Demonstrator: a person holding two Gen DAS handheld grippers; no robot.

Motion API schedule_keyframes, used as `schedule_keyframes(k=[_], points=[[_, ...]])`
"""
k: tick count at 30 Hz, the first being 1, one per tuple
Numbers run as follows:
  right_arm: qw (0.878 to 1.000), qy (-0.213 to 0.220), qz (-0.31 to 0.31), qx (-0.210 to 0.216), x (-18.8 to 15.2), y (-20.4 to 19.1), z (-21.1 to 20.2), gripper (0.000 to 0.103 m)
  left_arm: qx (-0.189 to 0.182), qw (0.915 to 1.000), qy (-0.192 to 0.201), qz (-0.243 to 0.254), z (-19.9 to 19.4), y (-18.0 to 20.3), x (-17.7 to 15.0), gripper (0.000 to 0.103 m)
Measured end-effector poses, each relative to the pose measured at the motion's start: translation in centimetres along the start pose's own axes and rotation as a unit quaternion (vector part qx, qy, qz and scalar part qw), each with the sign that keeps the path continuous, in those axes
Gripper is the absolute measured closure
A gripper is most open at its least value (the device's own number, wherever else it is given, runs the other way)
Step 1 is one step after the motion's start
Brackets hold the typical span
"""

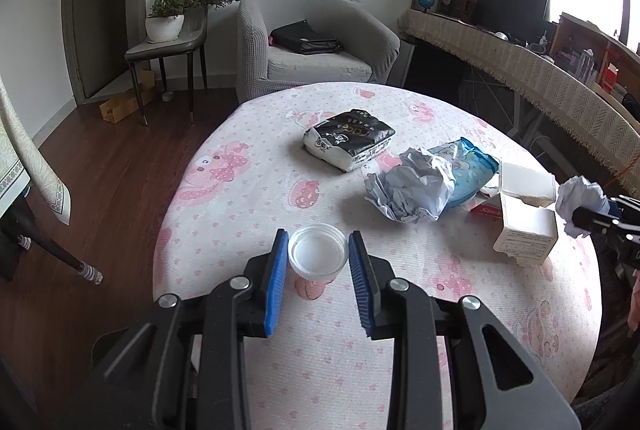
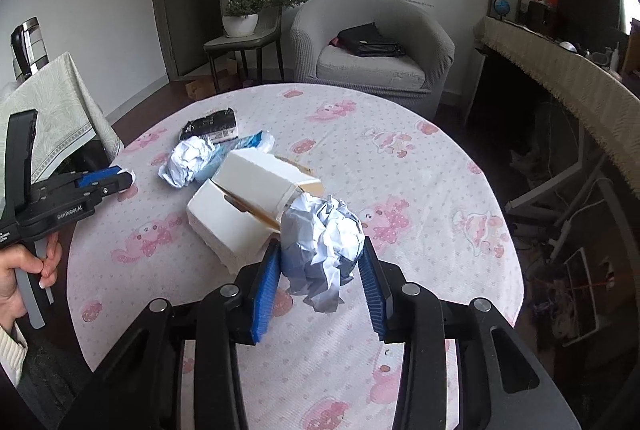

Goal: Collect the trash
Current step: 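Grasp the crumpled white paper with the right tool while the left tool holds the cap, then carry the cap with the left tool over the bin while the right tool carries the paper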

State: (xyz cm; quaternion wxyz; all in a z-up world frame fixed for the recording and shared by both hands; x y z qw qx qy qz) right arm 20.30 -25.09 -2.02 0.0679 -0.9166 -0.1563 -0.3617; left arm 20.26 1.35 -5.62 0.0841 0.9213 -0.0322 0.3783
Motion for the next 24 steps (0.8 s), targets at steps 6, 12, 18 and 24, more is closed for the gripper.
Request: schedule_keyframes(k=[6, 12, 18, 24], points=[[0.999, 0.038, -0.013, 0.016, 1.8, -2.0, -1.5, 0.063, 0.008, 0.9999, 0.004, -0.009, -0.7, -1.1, 0.1, 0.070], [0.997, 0.045, -0.033, 0.044, 2.8, -5.2, -1.5, 0.063, 0.015, 0.9998, 0.006, -0.009, -1.2, -2.2, 0.0, 0.070], [0.996, 0.044, -0.040, 0.066, 3.7, -7.7, -0.8, 0.063, 0.023, 0.9997, 0.006, -0.010, -1.7, -3.5, -0.3, 0.070], [0.993, 0.050, -0.052, 0.093, 4.6, -11.0, -0.7, 0.063, 0.034, 0.9993, 0.012, -0.014, -2.6, -5.2, -0.3, 0.070]])
Point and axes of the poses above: each gripper's, at about its wrist camera, not at the fingertips, and z roughly the way its jaws point, y to its right, x to its top, the point moved 6 cm from there along z, roughly the way its jaws point, and after that the axes turned 4 degrees about -y, right-handed, at the moved point
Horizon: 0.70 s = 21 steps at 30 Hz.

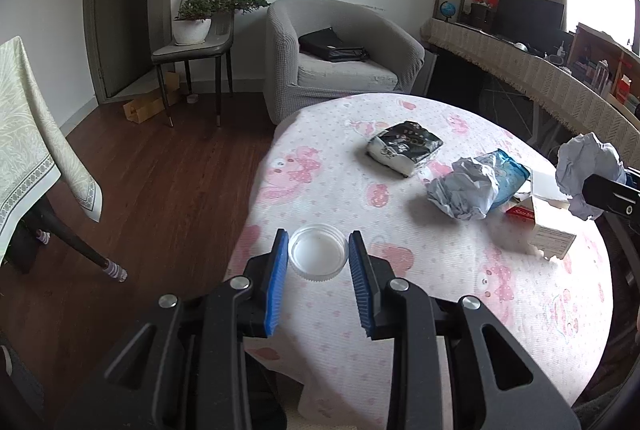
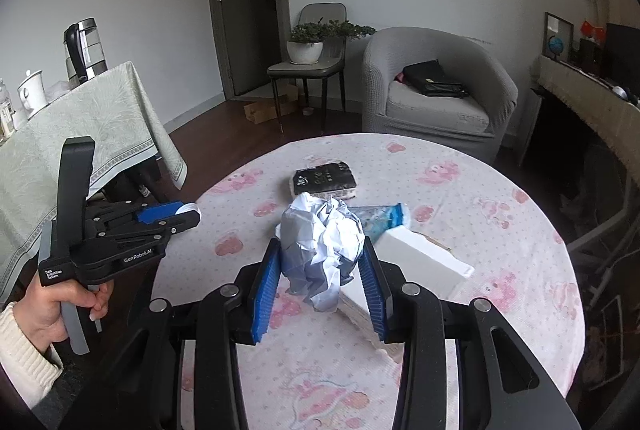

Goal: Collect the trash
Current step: 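Carry the cap with the left tool over the bin while the right tool carries the paper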

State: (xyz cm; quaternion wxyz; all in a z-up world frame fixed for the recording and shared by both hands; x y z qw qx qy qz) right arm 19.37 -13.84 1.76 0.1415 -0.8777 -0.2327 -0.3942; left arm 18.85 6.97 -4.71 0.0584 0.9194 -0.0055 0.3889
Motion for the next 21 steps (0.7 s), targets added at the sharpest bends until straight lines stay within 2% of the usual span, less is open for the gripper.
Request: schedule_keyframes(k=[12, 21], points=[[0.998, -0.004, -0.020, 0.055, 1.4, -6.2, 4.0, 0.063, 0.031, 0.9993, -0.013, -0.013, -0.8, -5.0, -1.5, 0.070], [0.994, -0.012, -0.029, 0.107, 2.3, -11.2, 7.2, 0.063, 0.058, 0.9964, -0.059, -0.018, 0.3, -9.3, -4.9, 0.070]])
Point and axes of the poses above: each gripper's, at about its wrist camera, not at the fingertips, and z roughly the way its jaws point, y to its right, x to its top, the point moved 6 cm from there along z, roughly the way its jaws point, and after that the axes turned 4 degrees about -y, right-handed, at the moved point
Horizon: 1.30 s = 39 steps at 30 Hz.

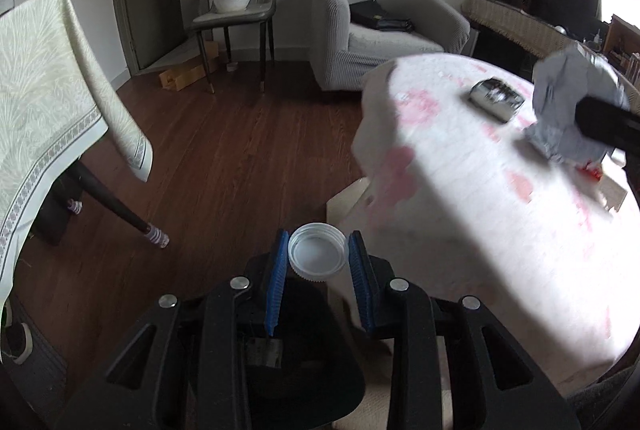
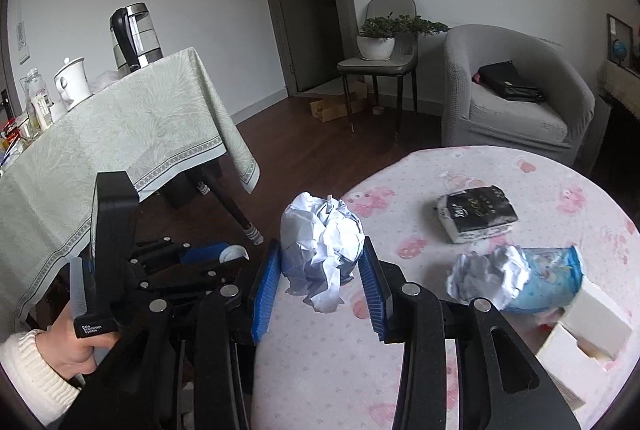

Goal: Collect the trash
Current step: 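Carry the cap with the left tool over the bin while the right tool carries the paper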

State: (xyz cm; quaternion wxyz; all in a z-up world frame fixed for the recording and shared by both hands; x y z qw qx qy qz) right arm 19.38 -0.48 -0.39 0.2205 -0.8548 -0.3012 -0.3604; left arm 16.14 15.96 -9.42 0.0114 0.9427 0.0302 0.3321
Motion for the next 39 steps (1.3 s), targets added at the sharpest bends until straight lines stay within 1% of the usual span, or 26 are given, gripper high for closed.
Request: schedule_keyframes(k=[8, 13, 22, 25, 30, 33, 39], points=[[0.999, -0.022, -0.014, 0.027, 0.5, -3.4, 3.8, 0.063, 0.014, 0.9977, -0.063, -0.018, 2.8, -4.3, -3.9, 0.070], [0.998, -0.038, -0.023, 0.038, 0.6, -5.4, 6.1, 0.063, 0.026, 0.9952, -0.092, -0.021, 4.0, -6.8, -5.9, 0.070], [0.995, -0.066, -0.044, 0.059, 0.2, -9.0, 9.6, 0.063, 0.037, 0.9900, -0.134, -0.025, 5.3, -9.6, -8.4, 0.070], [0.994, -0.072, -0.047, 0.065, 0.2, -10.1, 10.6, 0.063, 0.037, 0.9867, -0.156, -0.028, 5.8, -10.5, -9.4, 0.069], [0.993, -0.083, -0.052, 0.069, 0.0, -11.3, 12.0, 0.063, 0.044, 0.9846, -0.167, -0.027, 6.1, -11.3, -10.3, 0.069], [0.992, -0.091, -0.052, 0.070, -0.1, -11.7, 13.0, 0.063, 0.048, 0.9844, -0.166, -0.033, 5.8, -12.1, -10.5, 0.066], [0.990, -0.111, -0.057, 0.067, -0.8, -12.3, 14.8, 0.063, 0.051, 0.9854, -0.154, -0.051, 4.5, -13.7, -10.3, 0.051]])
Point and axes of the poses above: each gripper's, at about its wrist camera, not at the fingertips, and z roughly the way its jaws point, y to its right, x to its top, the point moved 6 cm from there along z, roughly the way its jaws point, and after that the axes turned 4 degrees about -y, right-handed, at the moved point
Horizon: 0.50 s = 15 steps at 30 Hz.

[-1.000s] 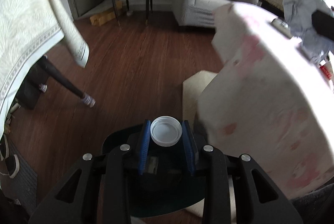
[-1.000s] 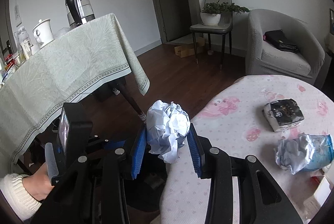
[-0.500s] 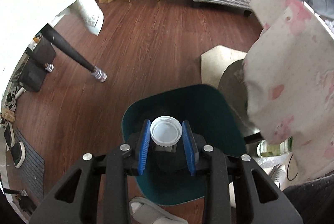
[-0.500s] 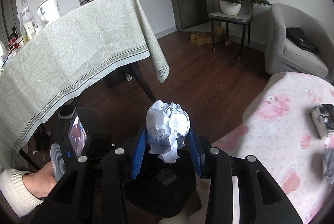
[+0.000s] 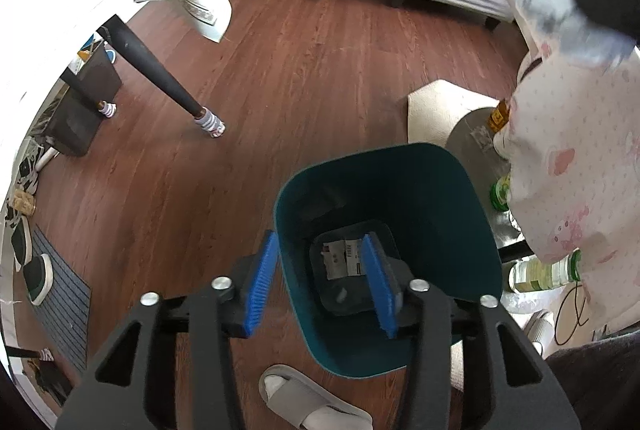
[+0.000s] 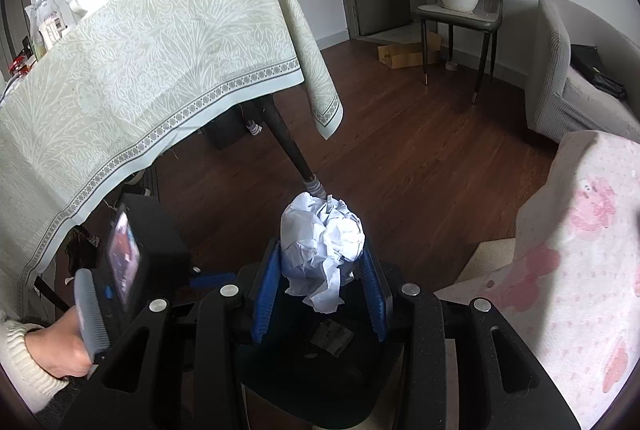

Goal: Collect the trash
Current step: 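Carry the cap with the left tool over the bin while the right tool carries the paper, then open the left tool to drop the cap while the right tool releases the paper into the bin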

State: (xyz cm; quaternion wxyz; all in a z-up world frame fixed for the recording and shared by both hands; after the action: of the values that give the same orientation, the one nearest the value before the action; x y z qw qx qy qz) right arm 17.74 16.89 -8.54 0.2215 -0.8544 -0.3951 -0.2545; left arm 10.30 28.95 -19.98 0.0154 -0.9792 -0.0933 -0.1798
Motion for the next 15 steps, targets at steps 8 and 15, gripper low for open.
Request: schedule_keyframes(k=[8, 15], points=[[0.999, -0.054, 0.006, 0.001, -1.5, -0.3, 3.9, 0.063, -0.017, 0.9987, 0.041, -0.024, -2.7, -1.7, 0.5, 0.035], [0.994, -0.109, 0.009, 0.002, -3.6, -0.6, 7.4, 0.063, -0.032, 0.9953, 0.079, -0.046, -5.5, -2.5, 1.4, 0.025]])
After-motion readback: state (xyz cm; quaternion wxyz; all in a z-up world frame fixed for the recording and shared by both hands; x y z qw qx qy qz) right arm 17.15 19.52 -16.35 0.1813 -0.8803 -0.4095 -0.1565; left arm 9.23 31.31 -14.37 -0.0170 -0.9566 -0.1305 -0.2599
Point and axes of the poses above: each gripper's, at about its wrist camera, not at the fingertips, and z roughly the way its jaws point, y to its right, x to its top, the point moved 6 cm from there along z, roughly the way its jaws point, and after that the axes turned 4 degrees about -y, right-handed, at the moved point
